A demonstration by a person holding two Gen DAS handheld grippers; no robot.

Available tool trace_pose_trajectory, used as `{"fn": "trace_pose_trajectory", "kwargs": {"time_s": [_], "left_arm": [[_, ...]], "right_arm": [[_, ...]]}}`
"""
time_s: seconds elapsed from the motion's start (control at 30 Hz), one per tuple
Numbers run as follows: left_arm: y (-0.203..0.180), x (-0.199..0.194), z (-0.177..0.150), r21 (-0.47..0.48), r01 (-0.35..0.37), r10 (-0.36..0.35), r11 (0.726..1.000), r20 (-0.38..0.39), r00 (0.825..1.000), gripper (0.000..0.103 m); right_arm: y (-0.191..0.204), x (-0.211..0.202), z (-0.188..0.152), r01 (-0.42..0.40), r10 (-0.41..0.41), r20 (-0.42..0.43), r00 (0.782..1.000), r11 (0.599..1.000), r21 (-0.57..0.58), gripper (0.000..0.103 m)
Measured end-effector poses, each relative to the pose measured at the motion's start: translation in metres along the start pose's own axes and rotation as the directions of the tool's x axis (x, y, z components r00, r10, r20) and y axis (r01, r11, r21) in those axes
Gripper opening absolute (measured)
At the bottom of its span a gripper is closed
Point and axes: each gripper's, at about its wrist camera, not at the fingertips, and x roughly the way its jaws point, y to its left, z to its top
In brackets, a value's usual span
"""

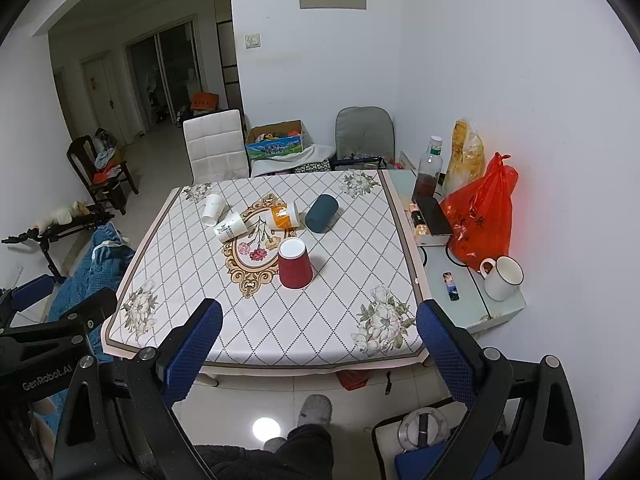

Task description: Flip cup upside down

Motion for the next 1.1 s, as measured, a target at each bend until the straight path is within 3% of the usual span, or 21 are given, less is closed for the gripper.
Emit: {"fn": "trace_pose_trajectory", "kwargs": {"time_s": [1.1], "left_arm": [[-0.002, -0.011, 0.000, 0.006, 0.006, -0.006, 1.000, 0.004, 1.000, 0.102]], "right_arm": [[0.002, -0.010, -0.009, 0.008, -0.008, 0.002, 1.000, 1.000, 0.000, 0.099]]}}
